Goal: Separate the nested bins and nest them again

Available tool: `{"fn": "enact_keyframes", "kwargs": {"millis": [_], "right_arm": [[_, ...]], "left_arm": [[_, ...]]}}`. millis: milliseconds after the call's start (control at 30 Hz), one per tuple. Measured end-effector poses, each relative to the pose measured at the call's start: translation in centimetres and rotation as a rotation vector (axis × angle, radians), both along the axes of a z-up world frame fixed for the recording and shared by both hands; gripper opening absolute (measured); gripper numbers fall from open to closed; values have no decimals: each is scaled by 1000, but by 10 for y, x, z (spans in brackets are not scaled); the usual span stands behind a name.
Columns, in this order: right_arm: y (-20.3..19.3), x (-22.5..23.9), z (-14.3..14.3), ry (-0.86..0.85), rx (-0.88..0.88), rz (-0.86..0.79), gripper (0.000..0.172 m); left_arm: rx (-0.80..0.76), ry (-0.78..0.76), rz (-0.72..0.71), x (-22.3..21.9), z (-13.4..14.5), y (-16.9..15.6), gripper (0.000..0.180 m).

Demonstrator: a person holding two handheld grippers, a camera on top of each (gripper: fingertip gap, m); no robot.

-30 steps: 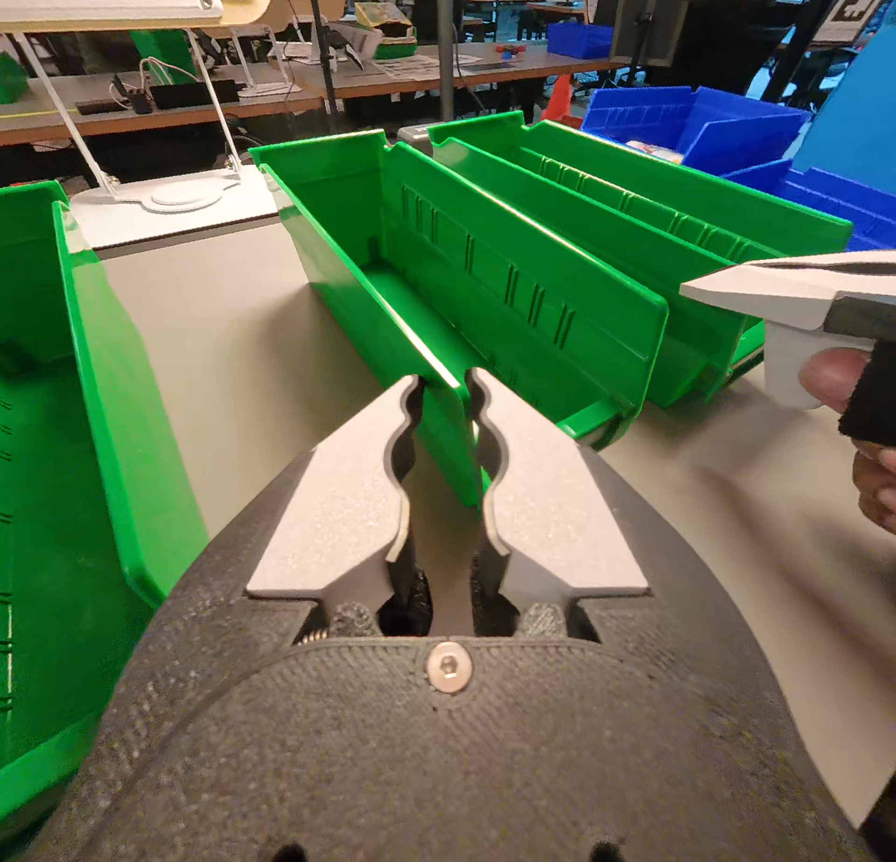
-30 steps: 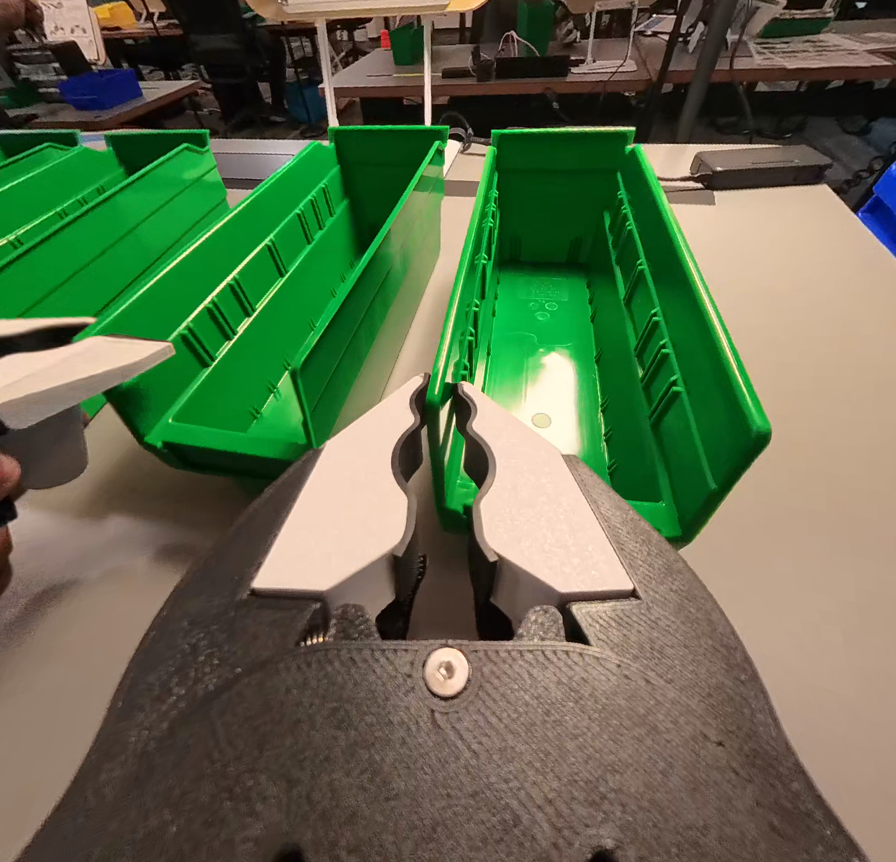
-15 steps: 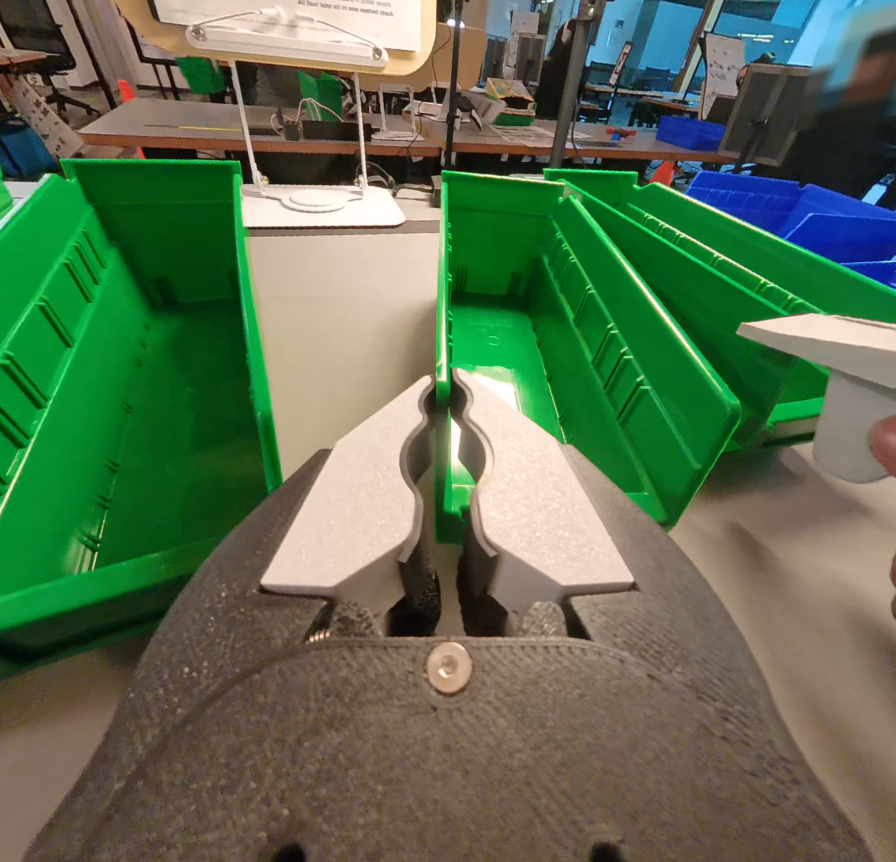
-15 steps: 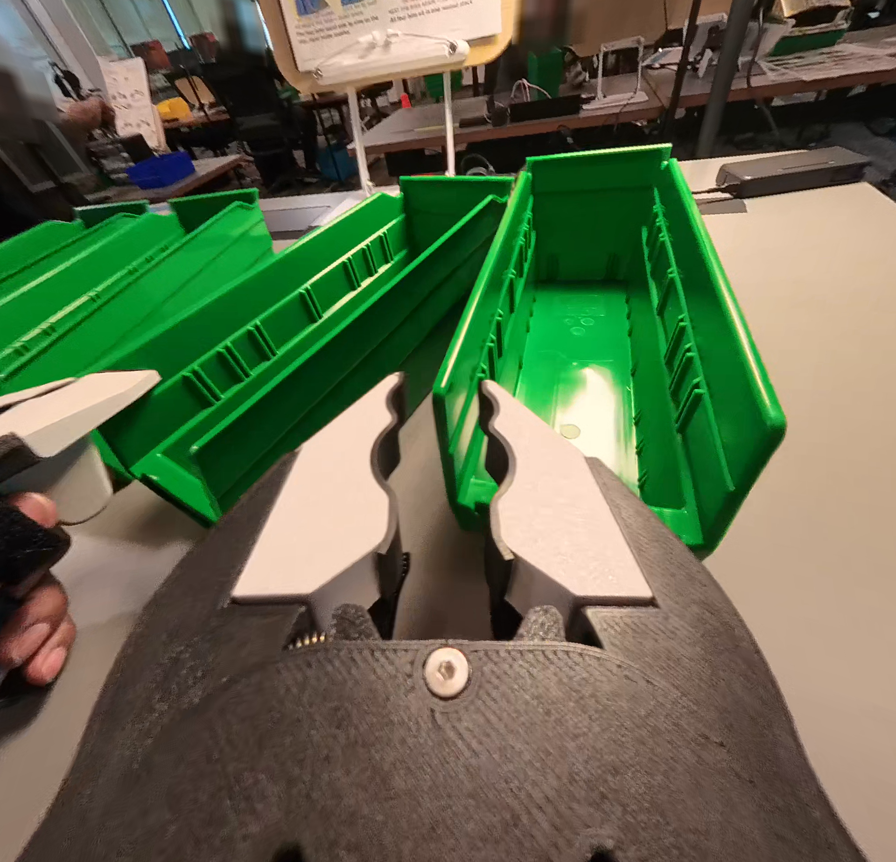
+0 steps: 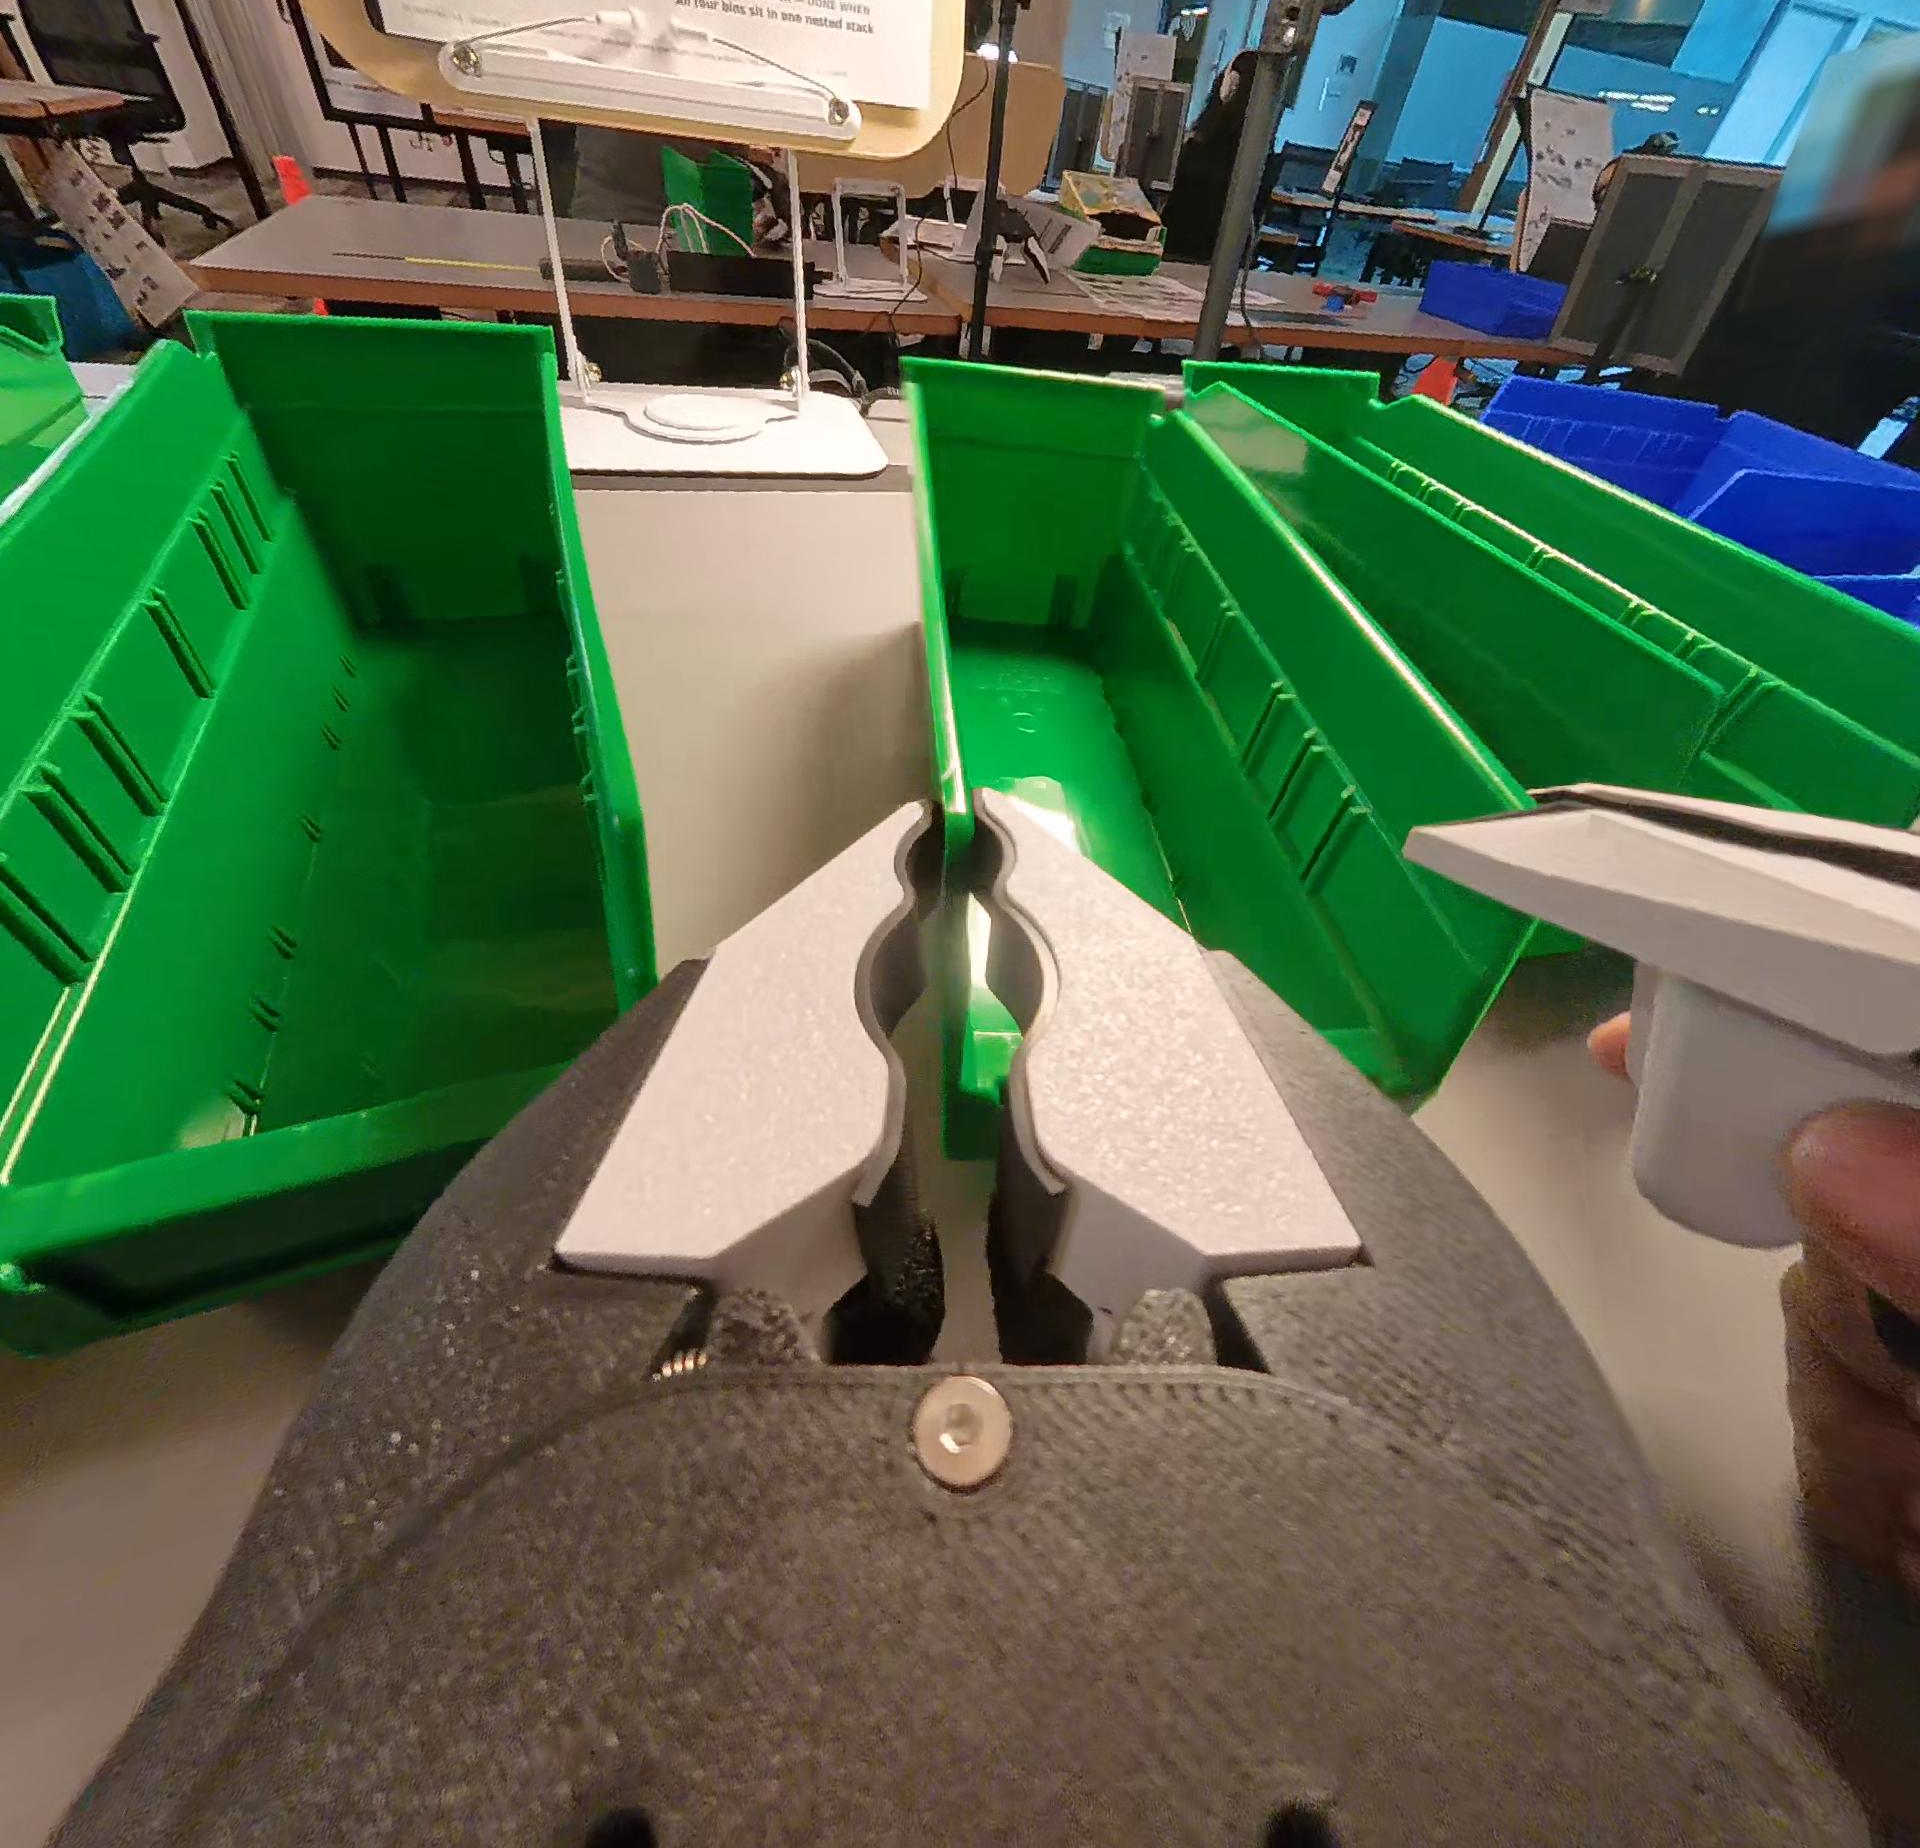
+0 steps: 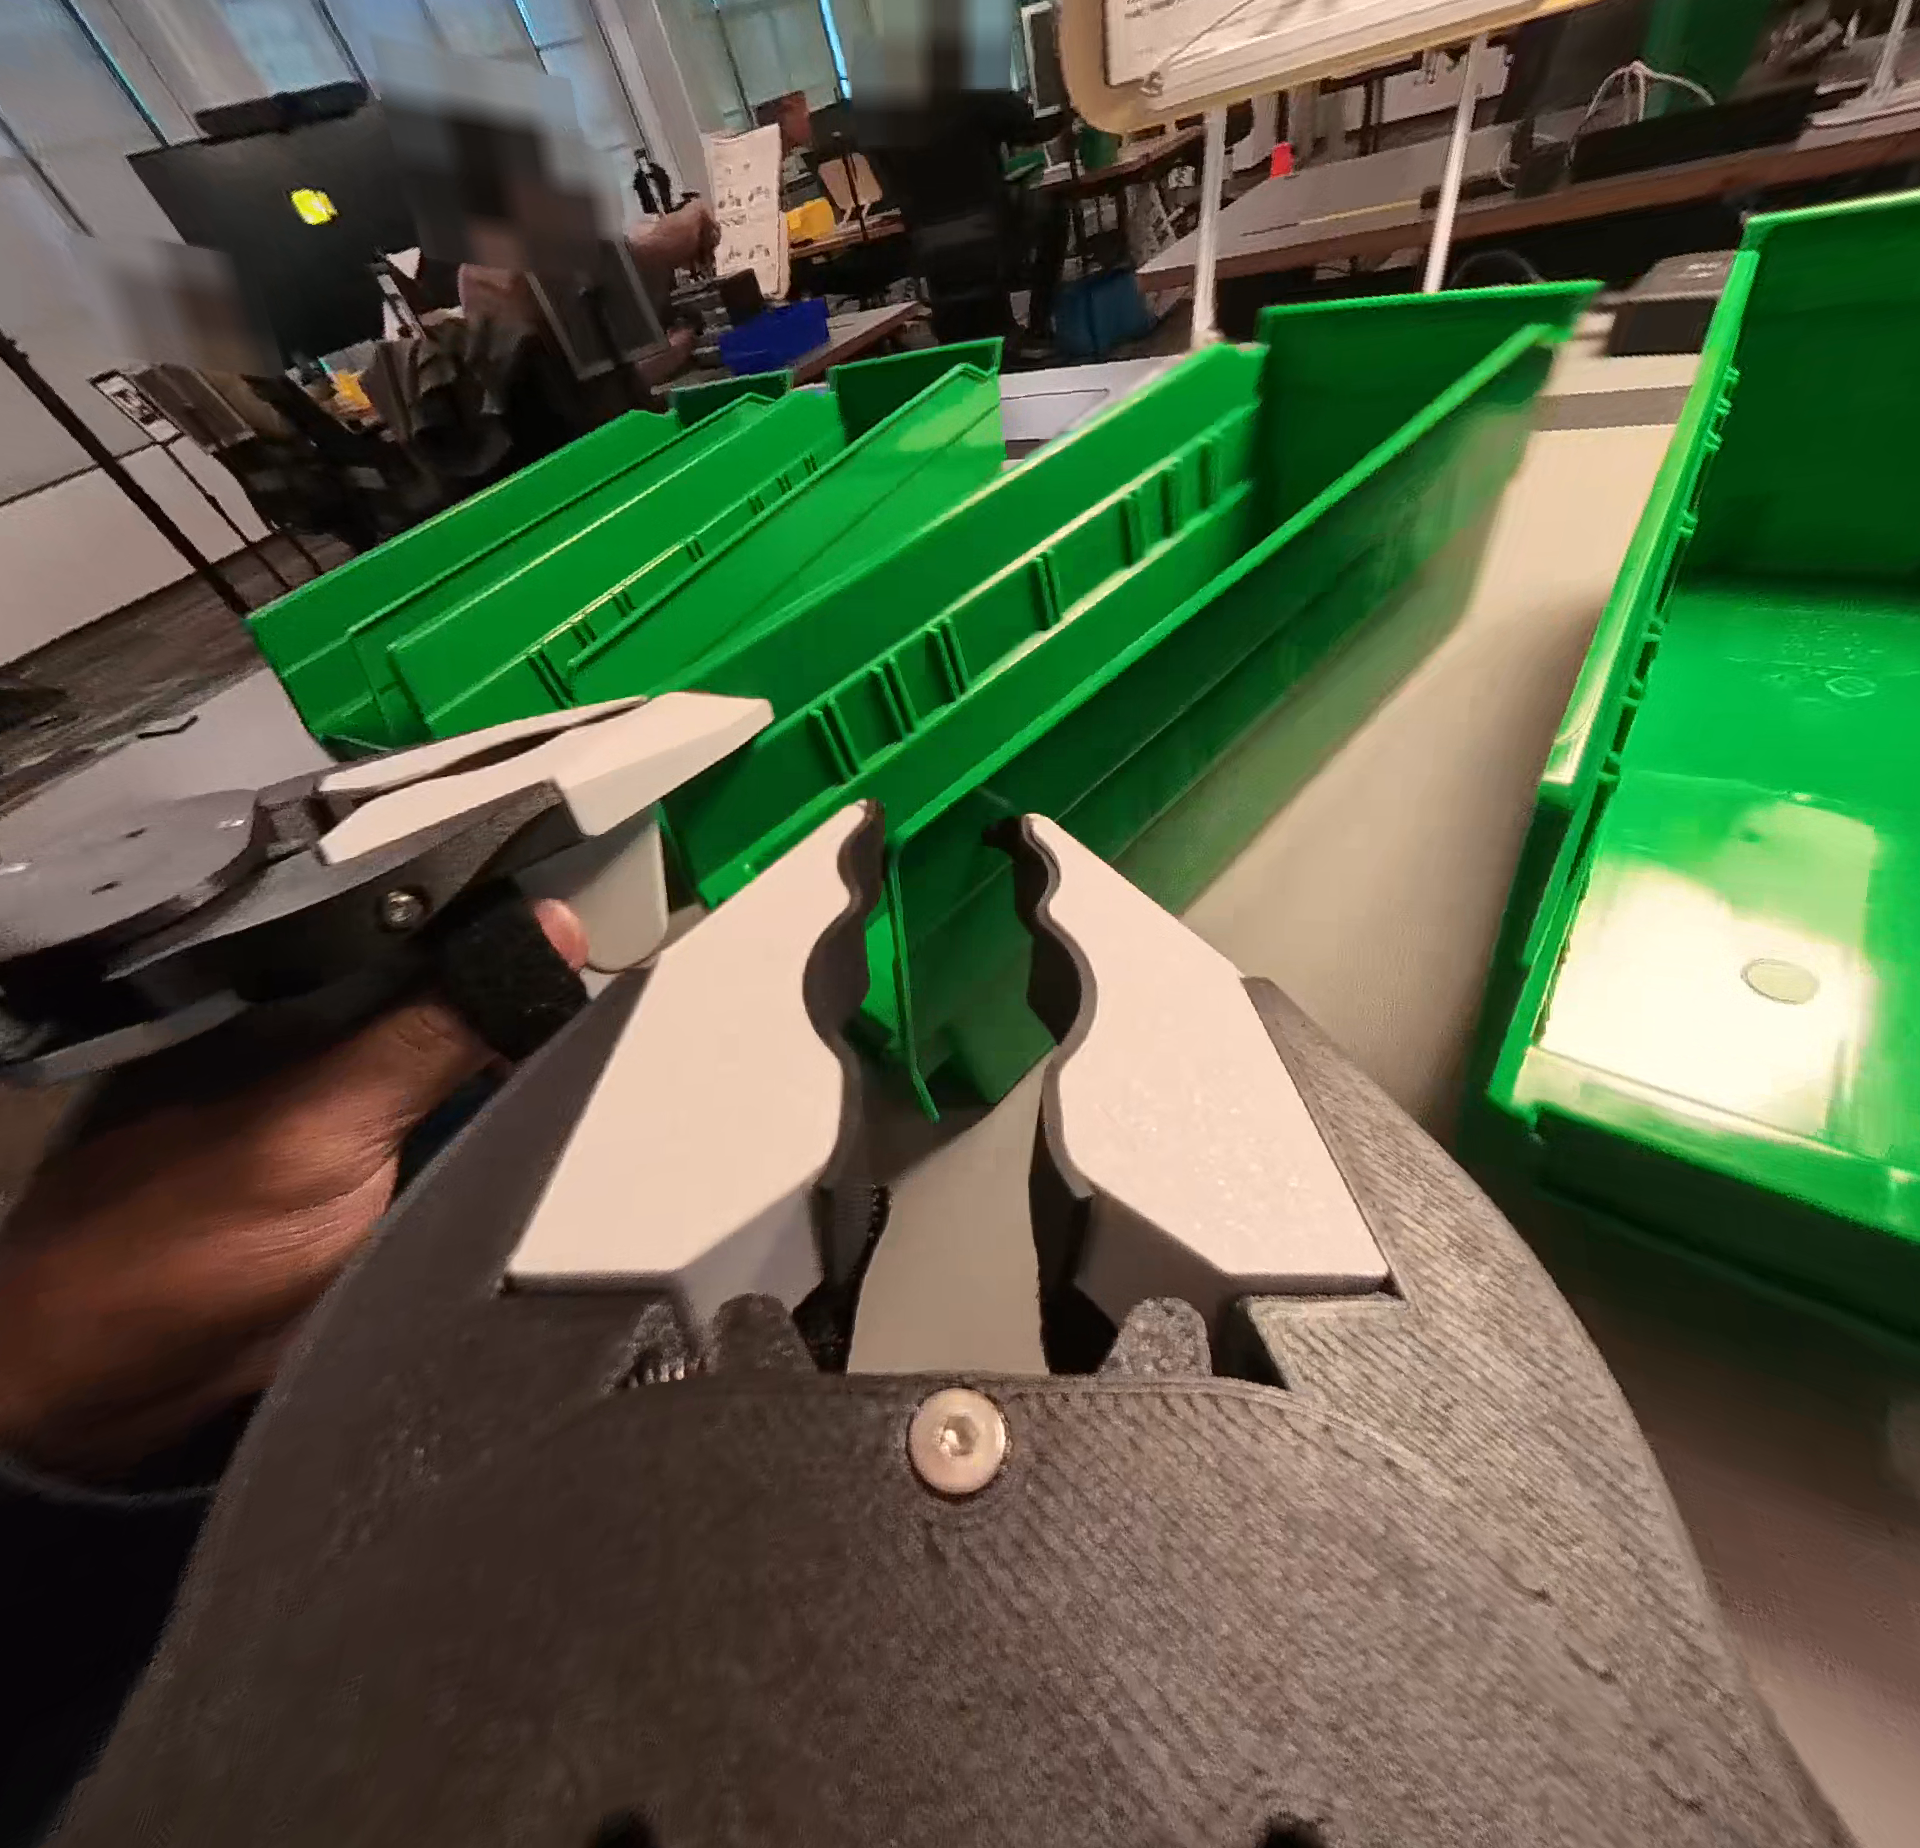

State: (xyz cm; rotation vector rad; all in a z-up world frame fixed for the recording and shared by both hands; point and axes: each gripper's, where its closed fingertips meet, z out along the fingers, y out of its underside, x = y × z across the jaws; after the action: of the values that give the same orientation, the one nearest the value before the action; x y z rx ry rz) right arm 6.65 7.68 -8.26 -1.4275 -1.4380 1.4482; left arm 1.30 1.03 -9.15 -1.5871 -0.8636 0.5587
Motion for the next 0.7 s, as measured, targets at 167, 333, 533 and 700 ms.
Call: {"fn": "enact_keyframes", "kwargs": {"millis": [167,333,533,700], "right_arm": [[13,-15,1,-8,53,-81,13],[13,-19,1,2,42,-93,14],[18,-12,3,15,25,-96,29],[26,22,5,38,24,-98,42]], "left_arm": [[-16,15,-4,-4,0,6,7],[-4,4,-19,-11,0,7,7],[52,-20,-133,13,11,4,34],[54,17,-195,29,45,-52,62]]}}
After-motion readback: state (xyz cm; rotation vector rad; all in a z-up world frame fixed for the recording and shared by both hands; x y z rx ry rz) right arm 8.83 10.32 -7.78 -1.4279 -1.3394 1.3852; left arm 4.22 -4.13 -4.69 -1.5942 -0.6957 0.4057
